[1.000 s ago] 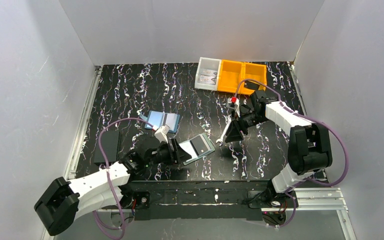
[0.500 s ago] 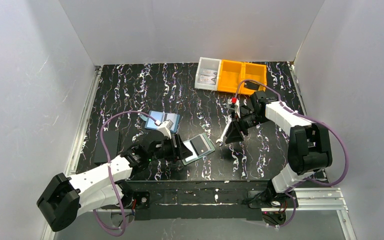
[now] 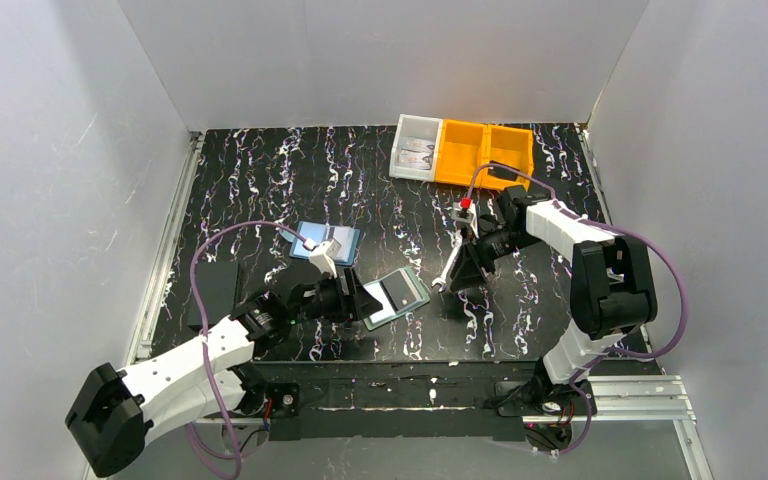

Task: Take the credit cards out of the card holder
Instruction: Remove the credit card from the card holder.

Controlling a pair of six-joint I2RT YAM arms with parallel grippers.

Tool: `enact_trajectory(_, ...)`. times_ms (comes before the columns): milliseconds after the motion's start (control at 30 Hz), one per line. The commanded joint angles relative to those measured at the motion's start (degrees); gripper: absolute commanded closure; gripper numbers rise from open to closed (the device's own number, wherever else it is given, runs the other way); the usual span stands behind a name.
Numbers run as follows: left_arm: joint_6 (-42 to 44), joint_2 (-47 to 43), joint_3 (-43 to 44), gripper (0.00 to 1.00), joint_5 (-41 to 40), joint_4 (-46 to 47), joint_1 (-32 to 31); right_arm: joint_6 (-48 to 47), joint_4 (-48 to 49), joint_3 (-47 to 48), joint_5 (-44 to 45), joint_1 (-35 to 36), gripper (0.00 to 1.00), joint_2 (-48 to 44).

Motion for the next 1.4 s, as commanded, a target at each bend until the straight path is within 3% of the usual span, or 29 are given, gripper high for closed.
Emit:
enact_trajectory(0,0.1,-0.5,-0.8,0.40,-0.8,-1.6,0.3,-1.3,-1.2,1.7,-1.6,0.0,0.37,-0.1)
enact_trajectory(300,0.1,-3.2,-1.9,0.39,-1.7,-2.4,0.2,-2.8,-1.1,0.7,1.0,-0.5,0.37,-1.3)
enact_trajectory(433,0.2,-7.8,-3.0,0.36,-1.7,-4.2,0.2,-4.1,-0.7,-0.5,1.1,-4.7,0.36,-2.5)
enact_trajectory(633,1.3,-17.5,-4.2,0.35,-1.8,-11.1,0.2,-18.7,-13.4,0.6,-5.2,-16.3,0.33,-1.4)
enact_trajectory(733,2.1,-22.1,-5.1,0.30,-2.7,-14.3,0.2,-24.3,-17.4,0.7,-6.5,-19.5,0.32,-1.0)
enact_trajectory(867,4.4,-24.9,-4.5,0.23,-4.2,-17.7,0.2,-21.2,-14.1,0.2,-4.7,-19.8,0.32,-0.1)
enact_trajectory(1367,5.2,-22.6,-2.7,0.22,-1.9,-15.5,0.2,-22.5,-15.7,0.7,-4.4,-20.3,0.31,0.6)
